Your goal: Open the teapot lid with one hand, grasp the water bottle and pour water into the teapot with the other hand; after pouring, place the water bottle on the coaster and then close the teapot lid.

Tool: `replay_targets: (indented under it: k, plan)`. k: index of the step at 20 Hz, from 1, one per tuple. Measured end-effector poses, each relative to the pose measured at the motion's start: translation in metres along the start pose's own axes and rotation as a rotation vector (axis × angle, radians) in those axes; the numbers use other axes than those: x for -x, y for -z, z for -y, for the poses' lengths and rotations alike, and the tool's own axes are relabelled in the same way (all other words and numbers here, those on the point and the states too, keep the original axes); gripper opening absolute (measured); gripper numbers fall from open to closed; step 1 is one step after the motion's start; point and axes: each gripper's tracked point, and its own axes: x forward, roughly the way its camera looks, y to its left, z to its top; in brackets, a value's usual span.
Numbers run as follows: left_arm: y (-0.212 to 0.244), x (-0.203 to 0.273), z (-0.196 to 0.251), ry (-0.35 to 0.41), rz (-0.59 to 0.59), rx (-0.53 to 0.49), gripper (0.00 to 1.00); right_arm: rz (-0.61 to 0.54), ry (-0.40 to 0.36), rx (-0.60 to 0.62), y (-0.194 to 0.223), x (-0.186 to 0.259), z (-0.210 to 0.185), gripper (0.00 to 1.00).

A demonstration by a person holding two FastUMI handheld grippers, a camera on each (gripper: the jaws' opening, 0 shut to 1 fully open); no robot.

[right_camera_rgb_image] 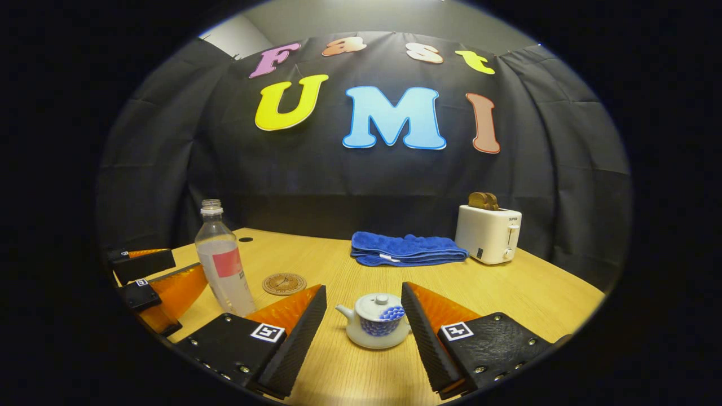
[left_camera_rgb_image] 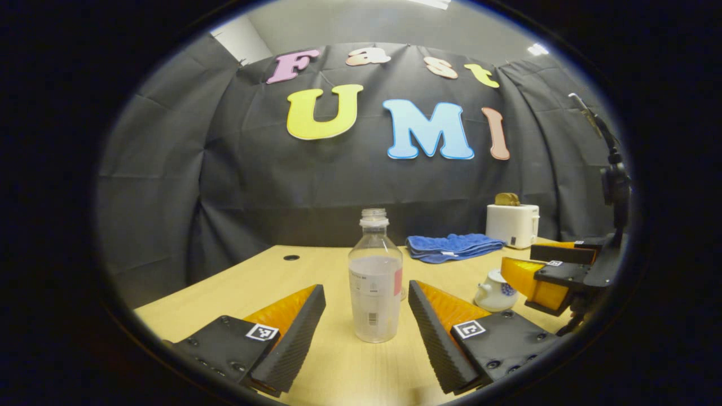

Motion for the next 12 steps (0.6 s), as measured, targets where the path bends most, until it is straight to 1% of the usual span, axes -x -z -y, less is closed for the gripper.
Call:
replay_targets:
  k: [3, 4, 6, 8, 10, 12]
  plan:
    - [-0.002, -0.001, 0.000, 0.009, -0.004, 0.010, 1.00, -0.034, -0.010, -0.009, 0.003, -0.016, 0.001, 0.86]
    - [-0.004, -0.002, -0.001, 0.010, -0.003, 0.014, 1.00, -0.045, 0.001, -0.019, 0.003, -0.019, 0.006, 0.86]
    - [-0.004, -0.004, -0.002, 0.006, -0.005, 0.011, 1.00, -0.057, 0.014, -0.037, 0.004, -0.030, 0.010, 0.72]
    - [-0.001, -0.005, -0.005, 0.003, -0.009, 0.010, 1.00, -0.073, 0.030, -0.020, 0.007, -0.037, 0.014, 0.71]
    - [-0.001, -0.007, -0.007, -0.002, -0.013, 0.009, 1.00, -0.095, 0.029, -0.006, 0.015, -0.043, 0.015, 0.71]
    - [0.000, -0.007, -0.009, -0.007, -0.015, 0.008, 1.00, -0.121, 0.031, -0.024, 0.023, -0.050, 0.017, 0.70]
